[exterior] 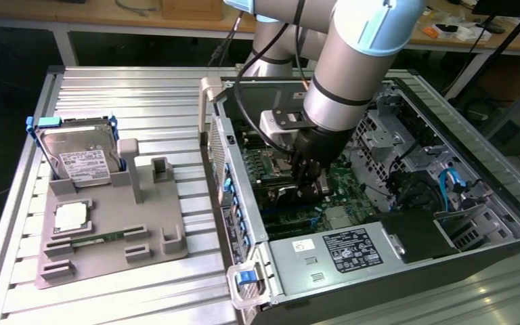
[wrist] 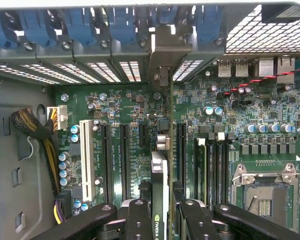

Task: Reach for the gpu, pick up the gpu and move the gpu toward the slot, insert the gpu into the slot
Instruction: 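Insert the gpu into the slot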

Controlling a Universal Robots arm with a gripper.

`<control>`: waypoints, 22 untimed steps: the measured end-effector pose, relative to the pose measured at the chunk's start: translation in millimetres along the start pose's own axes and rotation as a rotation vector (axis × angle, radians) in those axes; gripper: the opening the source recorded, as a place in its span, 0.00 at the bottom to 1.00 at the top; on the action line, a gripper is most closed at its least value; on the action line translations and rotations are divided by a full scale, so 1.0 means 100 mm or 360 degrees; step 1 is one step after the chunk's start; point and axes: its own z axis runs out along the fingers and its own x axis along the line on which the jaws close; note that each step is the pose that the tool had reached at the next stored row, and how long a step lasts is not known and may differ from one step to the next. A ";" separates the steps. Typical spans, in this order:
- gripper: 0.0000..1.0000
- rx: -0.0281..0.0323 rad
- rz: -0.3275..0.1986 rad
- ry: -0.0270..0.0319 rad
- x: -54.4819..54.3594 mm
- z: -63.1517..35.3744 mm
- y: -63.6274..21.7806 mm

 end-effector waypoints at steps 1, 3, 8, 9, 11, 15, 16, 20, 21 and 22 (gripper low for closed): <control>0.27 -0.00001 0.0000 0.00001 0.00 0.002 0.000; 0.27 0.00000 0.0000 0.00001 0.00 0.007 0.000; 0.27 -0.00001 0.0000 0.00002 0.00 0.021 0.000; 0.27 -0.00001 0.0000 0.00002 0.00 0.023 0.000; 0.27 0.00001 0.0000 -0.00002 0.00 0.024 0.000; 0.27 0.00010 0.0000 -0.00022 0.00 0.010 0.000; 0.27 0.00017 0.0000 -0.00029 0.00 0.002 -0.001; 0.27 0.00003 0.0000 -0.00003 0.00 -0.010 -0.001; 0.27 0.00003 0.0000 -0.00005 0.00 -0.010 0.000; 0.27 0.00003 0.0000 -0.00004 0.00 -0.010 -0.001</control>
